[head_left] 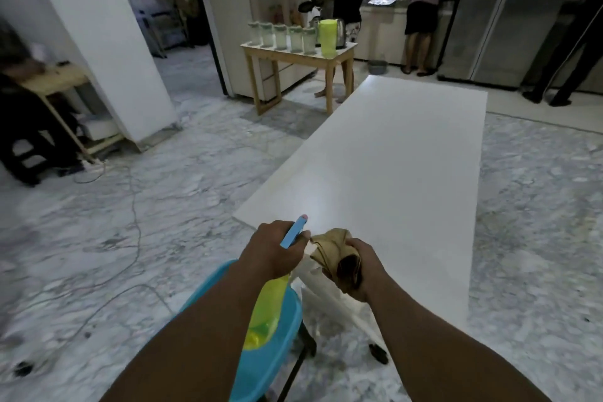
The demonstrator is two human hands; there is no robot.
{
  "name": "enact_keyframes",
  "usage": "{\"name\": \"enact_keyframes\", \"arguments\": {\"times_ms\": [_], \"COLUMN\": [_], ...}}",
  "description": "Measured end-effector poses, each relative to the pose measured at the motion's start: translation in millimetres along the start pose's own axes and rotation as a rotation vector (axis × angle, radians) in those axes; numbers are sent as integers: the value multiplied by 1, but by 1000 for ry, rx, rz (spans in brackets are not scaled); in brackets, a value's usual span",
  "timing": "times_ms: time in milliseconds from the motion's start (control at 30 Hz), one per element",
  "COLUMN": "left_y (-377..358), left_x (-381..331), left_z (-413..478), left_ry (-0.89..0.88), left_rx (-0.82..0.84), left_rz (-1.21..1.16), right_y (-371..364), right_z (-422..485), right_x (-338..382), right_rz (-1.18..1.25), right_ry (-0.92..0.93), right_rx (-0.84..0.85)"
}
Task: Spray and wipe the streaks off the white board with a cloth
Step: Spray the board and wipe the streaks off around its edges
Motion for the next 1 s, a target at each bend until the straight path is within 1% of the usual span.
{"name": "enact_keyframes", "arguments": {"times_ms": [33,67,100,167,267,333,500,533,667,800,967,1000], "left_y": [7,31,47,67,86,101,143,153,200,242,252,262], "left_x": [1,35,54,85,126,157,229,252,322,381,399,412], "left_z": [4,21,29,39,46,50,61,62,73,87,97,120], "left_ry": [2,37,51,75,113,144,133,124,84,83,45,22], "left_rx": [-7,-48,-73,-91,-73,-69,-39,-11,-9,2,9,-2], "left_rz": [8,25,28,39,40,11,-31,-34,-15,22,71,54], "right_y": [-10,-55,-84,-122,-168,-201,-294,-316,-392,-441,-443,-463], "right_z": [3,13,17,23,37,42,49,46,38,37,44,53], "right_x": [4,-6,-11,-19,-38,-49,-88,-105,-147,-176,-179,-172], "right_rz": [-20,-63,-92,-113,-108,-114,-33,-9,26,63,80,90], "right_ry": [-4,-29,-38,-38,-62,-43,-30,-34,-13,-31,-26,-10], "right_rx": [11,20,37,55,84,94,137,140,163,144,103,92]}}
Point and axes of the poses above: each hand's wrist, its own z-axis towards the middle knuckle, its own y-axis out of the back of the hand, x = y × z, the point moved 10 cm from there along z, towards the middle knuckle, and after that the axes turned 12 degrees about -x, right-handed, at the moved point
